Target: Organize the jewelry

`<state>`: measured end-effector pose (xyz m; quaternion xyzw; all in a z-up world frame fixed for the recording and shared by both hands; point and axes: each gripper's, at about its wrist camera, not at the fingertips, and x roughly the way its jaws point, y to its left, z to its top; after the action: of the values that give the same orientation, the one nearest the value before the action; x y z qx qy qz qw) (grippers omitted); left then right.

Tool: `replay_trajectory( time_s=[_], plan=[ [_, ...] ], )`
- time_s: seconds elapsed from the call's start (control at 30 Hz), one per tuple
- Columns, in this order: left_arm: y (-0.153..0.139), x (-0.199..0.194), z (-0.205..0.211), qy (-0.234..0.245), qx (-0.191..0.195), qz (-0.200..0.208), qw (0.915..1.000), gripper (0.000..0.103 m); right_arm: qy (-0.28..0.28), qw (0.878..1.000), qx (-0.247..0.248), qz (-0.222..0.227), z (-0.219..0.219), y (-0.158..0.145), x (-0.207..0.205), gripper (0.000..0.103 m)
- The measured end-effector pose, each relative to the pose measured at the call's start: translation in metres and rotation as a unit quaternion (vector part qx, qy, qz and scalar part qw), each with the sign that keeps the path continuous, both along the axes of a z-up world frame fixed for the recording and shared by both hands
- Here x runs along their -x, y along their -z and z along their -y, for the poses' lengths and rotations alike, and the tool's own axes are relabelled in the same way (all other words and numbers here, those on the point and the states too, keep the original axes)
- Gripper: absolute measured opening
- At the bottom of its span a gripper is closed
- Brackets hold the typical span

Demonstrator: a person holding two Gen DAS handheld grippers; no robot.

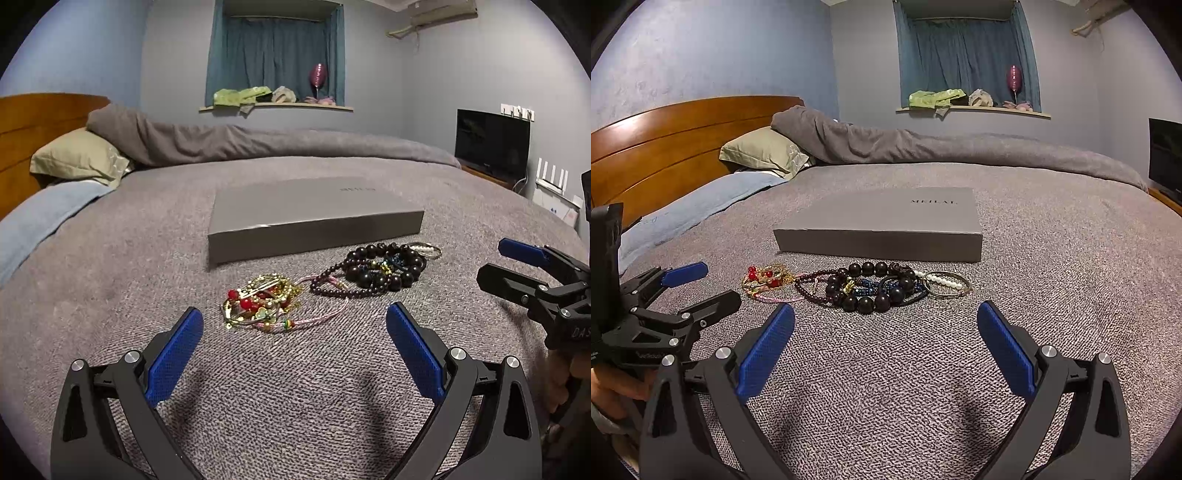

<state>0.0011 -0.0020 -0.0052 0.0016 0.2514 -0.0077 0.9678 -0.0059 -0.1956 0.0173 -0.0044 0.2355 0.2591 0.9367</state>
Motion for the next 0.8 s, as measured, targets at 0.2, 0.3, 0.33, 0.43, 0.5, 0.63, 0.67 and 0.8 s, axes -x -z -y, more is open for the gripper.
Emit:
replay_trajectory(
  time_s=[0.2,0.3,0.33,0.43,0.5,0.63,0.67,0.8],
  plan=[
    [0.000,0.001,0.000,0.001,0.001,-0.001,1.0000,0.098,0.000,1.000,0.002,0.000,-0.001,0.000,0.000,0.098],
    [0.000,0.000,-0.001,0.001,0.005,-0.002,1.0000,0.098,-0.001,1.000,0.001,-0.004,-0.001,0.000,-0.001,0.098],
    [0.000,0.000,-0.002,0.001,0.007,-0.003,1.0000,0.098,-0.002,1.000,0.001,-0.005,-0.001,0.000,-0.002,0.098],
    [-0.001,-0.001,-0.004,0.000,0.015,-0.006,0.9999,0.098,-0.003,1.000,-0.001,-0.009,-0.002,0.000,-0.003,0.098],
    [-0.001,-0.002,-0.006,0.000,0.019,-0.006,0.9998,0.098,-0.003,1.000,-0.002,-0.011,-0.002,0.000,-0.005,0.098],
    [-0.003,-0.003,-0.007,0.003,0.024,-0.006,0.9997,0.098,-0.003,1.000,-0.001,-0.013,-0.002,-0.001,-0.006,0.098],
    [-0.004,-0.004,-0.008,0.005,0.026,-0.004,0.9996,0.098,-0.002,1.000,0.000,-0.013,-0.003,-0.001,-0.007,0.098],
    [-0.009,-0.007,-0.011,0.003,0.030,0.001,0.9996,0.098,0.002,1.000,0.002,-0.017,-0.002,-0.001,-0.012,0.098]
  ],
)
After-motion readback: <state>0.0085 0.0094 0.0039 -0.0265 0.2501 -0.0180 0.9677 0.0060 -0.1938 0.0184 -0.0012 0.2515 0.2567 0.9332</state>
